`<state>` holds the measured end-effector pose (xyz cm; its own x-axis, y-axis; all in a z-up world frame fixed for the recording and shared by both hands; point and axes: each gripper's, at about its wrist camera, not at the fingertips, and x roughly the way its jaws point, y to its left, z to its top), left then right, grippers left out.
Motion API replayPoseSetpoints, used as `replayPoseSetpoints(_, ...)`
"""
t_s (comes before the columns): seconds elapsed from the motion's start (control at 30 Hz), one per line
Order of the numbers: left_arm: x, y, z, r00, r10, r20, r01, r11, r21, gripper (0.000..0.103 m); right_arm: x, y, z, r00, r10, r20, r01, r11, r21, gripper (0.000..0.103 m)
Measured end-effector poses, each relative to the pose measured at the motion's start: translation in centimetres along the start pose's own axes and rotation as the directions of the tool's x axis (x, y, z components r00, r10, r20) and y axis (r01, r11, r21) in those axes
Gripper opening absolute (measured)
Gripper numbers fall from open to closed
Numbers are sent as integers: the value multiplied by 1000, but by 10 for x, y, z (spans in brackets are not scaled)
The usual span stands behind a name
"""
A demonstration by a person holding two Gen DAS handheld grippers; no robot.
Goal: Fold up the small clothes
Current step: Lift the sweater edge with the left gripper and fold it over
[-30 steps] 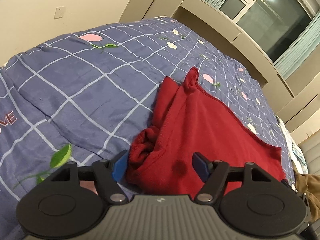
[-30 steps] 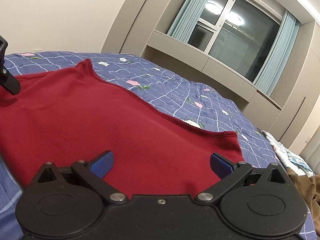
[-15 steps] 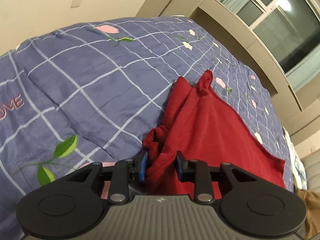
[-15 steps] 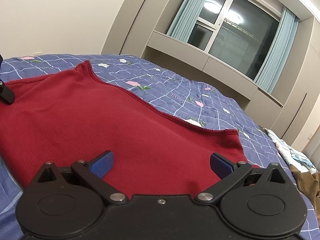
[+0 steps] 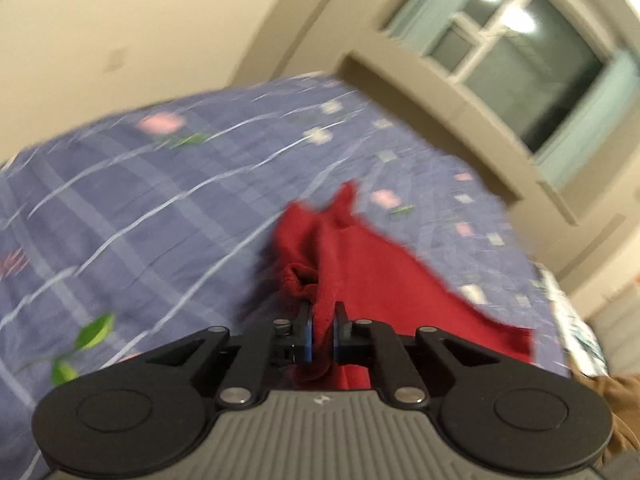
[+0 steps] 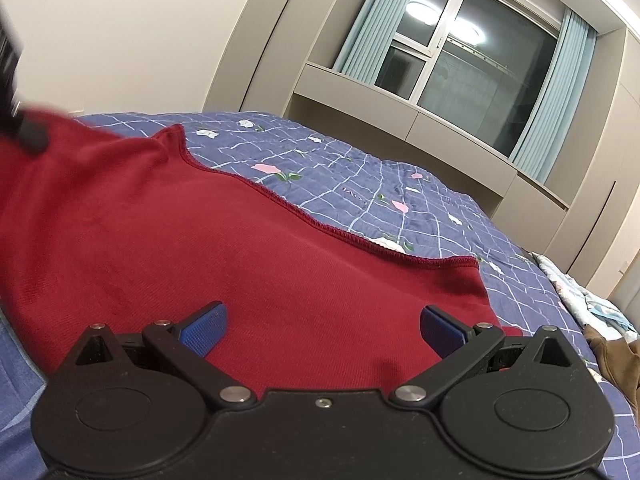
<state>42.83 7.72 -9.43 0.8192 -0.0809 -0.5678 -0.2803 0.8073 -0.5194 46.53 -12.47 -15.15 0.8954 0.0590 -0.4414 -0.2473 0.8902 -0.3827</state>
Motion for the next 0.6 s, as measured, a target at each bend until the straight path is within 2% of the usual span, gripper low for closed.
replayPoseSetpoints(0.1,-7,-27,8,996,-86,14,84,993,87,8,-5,-3,0,1000,7,27,-8,1000,19,102)
replayPoseSetpoints(0.17,-8,-46,12,990,-141,8,139,981,137,8,-14,-11,0,996,40,78,-45,997,66,102)
replayPoseSetpoints(0.23,-10,-67,15,982,-191,-6,188,964,185,8,-26,-24,0,990,82,114,-97,987,131,102)
replayPoseSetpoints(0.33,-7,-102,16,966,-255,-35,256,933,254,8,-44,-46,-6,988,115,103,-135,969,208,102)
replayPoseSetpoints(0.43,-3,-143,8,947,-310,-80,319,892,320,8,-66,-68,-21,991,118,69,-131,962,241,102)
replayPoseSetpoints(0.6,11,-211,-28,913,-361,-191,408,800,439,8,-103,-100,-61,995,103,-4,-98,957,272,102)
